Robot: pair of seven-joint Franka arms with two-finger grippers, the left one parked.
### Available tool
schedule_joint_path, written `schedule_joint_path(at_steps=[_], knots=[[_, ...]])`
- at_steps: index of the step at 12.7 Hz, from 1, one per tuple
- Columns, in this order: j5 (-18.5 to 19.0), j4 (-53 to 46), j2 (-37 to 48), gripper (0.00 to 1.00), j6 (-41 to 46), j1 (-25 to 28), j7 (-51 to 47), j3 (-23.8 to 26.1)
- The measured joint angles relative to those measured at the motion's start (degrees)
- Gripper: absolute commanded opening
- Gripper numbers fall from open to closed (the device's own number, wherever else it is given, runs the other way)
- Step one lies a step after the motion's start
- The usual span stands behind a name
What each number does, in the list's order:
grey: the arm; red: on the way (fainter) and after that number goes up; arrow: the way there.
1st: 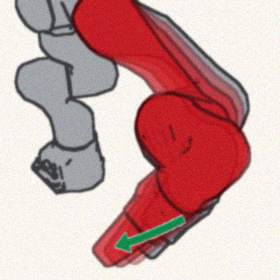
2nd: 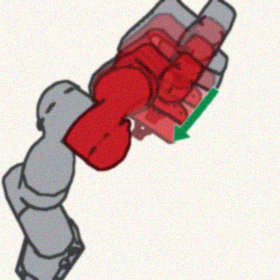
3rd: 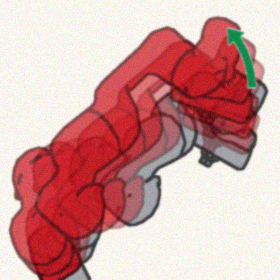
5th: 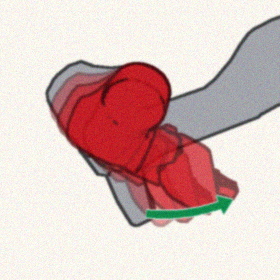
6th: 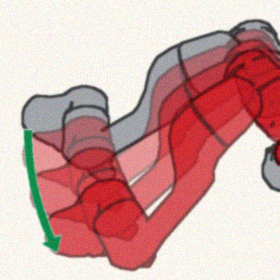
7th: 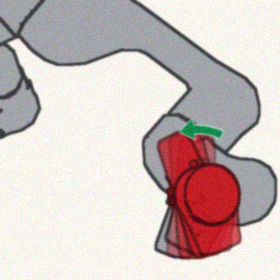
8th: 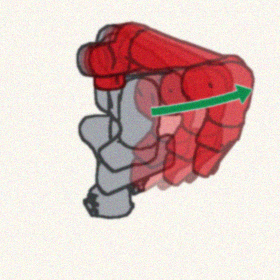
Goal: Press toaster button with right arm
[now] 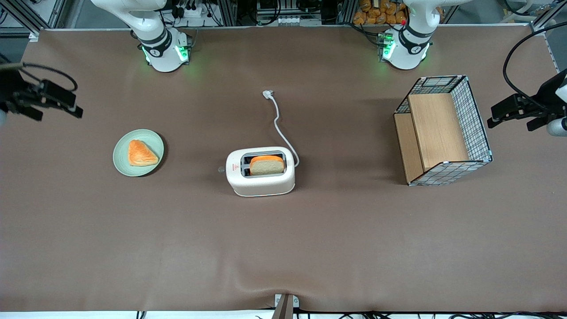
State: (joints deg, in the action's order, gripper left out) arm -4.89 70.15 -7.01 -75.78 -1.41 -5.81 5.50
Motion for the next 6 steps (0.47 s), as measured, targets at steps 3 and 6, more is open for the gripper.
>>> schedule_joint_path(at_steps=[3,6], knots=[[1.6,8.3,6.0,1.00,-1.3,0.0,-0.5,-0.4],[2.5,17.1,11.8,1.00,-5.7,0.0,-0.6,-0.4]])
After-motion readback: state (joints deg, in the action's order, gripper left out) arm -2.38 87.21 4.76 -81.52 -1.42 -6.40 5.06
